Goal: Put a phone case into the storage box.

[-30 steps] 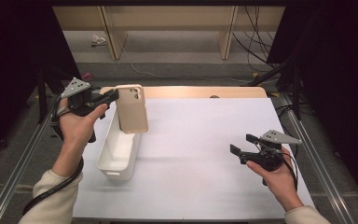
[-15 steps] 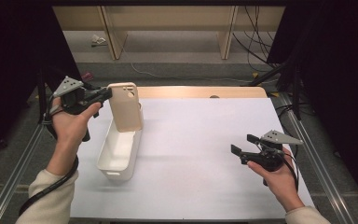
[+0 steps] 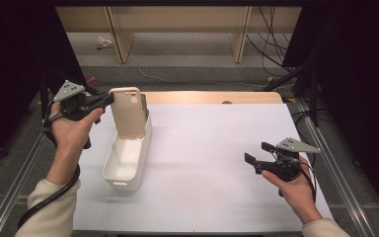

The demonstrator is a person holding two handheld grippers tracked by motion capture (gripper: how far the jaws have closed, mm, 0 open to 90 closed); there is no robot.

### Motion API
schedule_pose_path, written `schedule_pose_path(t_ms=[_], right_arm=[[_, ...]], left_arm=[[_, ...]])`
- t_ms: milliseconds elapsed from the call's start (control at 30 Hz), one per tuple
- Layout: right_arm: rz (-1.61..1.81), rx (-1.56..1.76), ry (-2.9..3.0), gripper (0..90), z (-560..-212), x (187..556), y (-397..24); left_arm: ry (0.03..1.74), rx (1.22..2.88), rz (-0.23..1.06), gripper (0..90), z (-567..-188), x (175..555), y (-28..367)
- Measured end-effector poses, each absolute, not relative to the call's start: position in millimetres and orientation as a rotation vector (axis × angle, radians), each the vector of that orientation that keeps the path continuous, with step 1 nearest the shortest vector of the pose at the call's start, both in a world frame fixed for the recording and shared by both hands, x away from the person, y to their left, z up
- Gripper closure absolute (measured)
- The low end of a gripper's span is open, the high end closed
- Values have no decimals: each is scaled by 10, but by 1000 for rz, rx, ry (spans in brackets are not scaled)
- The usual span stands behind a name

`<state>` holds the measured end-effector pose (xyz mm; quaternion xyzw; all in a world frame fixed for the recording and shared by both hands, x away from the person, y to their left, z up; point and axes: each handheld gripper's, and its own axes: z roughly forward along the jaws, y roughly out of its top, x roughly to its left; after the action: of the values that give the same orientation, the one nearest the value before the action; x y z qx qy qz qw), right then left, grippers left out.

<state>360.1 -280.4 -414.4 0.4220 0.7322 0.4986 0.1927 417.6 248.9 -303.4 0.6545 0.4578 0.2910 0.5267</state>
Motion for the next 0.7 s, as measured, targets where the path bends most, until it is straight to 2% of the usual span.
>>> schedule_pose_path(t_ms=[700], right_arm=[[1400,1185,2054,188,-4145,3602,-2805]], left_arm=[[1102,1570,744,840,-3143,4258,2550]])
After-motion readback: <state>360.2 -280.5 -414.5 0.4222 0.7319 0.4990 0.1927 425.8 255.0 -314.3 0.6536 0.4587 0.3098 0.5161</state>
